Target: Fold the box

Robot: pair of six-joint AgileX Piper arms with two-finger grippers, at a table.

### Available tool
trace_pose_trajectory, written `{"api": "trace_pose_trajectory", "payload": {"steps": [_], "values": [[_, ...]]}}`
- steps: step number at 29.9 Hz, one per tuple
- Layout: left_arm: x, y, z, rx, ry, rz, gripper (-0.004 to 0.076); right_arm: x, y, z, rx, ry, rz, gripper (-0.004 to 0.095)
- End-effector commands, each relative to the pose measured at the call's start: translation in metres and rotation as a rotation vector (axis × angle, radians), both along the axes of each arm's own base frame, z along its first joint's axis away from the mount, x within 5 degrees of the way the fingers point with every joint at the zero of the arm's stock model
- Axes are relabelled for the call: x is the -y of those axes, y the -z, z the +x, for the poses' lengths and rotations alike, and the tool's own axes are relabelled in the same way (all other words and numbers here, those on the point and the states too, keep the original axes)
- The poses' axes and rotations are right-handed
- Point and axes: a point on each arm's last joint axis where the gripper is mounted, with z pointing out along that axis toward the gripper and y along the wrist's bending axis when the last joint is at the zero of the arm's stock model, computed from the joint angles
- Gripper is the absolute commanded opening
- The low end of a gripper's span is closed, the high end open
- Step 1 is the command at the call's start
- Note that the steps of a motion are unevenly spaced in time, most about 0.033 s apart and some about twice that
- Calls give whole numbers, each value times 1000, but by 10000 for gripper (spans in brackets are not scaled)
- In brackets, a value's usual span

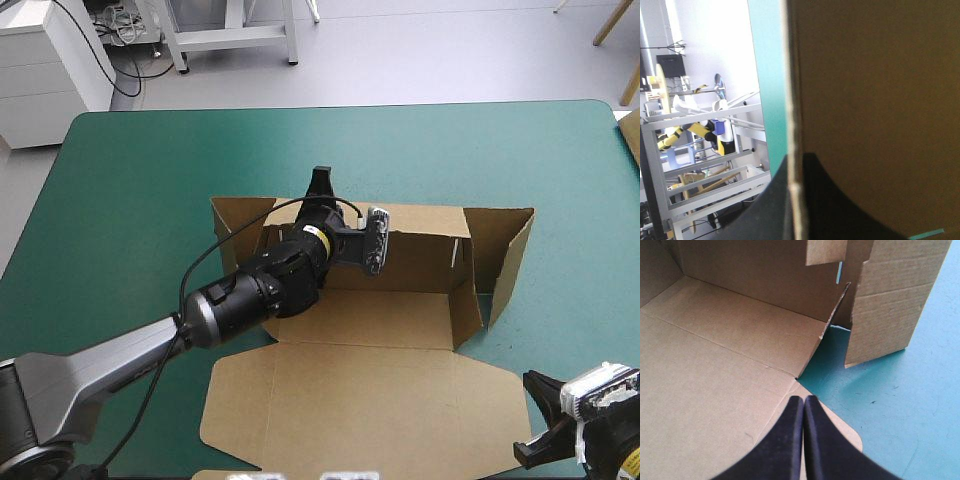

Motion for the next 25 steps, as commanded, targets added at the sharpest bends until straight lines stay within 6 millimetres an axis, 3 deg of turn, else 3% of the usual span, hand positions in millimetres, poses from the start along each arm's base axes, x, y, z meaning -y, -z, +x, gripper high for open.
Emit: {"api": "trace_pose_trajectory", "payload": {"steps": [1, 5, 10, 12, 18, 20, 25], "values": [[-13, -8, -14, 50, -24, -47, -8, -1, -14, 3, 84, -4, 26, -20], [-16, 8, -28, 58, -40, -42, -8, -1, -14, 3, 86, -4, 25, -20], [-20, 13, -40, 118, -60, -26, -8, -1, -14, 3, 91, -10, 15, -1], [-23, 14, -43, 120, -55, -22, -8, -2, -14, 3, 91, -18, 12, 71], [-32, 9, -49, 109, -51, -55, -8, -3, -14, 2, 97, -36, -1, 469], [-33, 6, -51, 102, -40, -79, -8, -3, -14, 2, 96, -35, 0, 510], [-34, 0, -54, 109, -9, -103, -8, -3, -14, 2, 94, -35, 4, 503]]}}
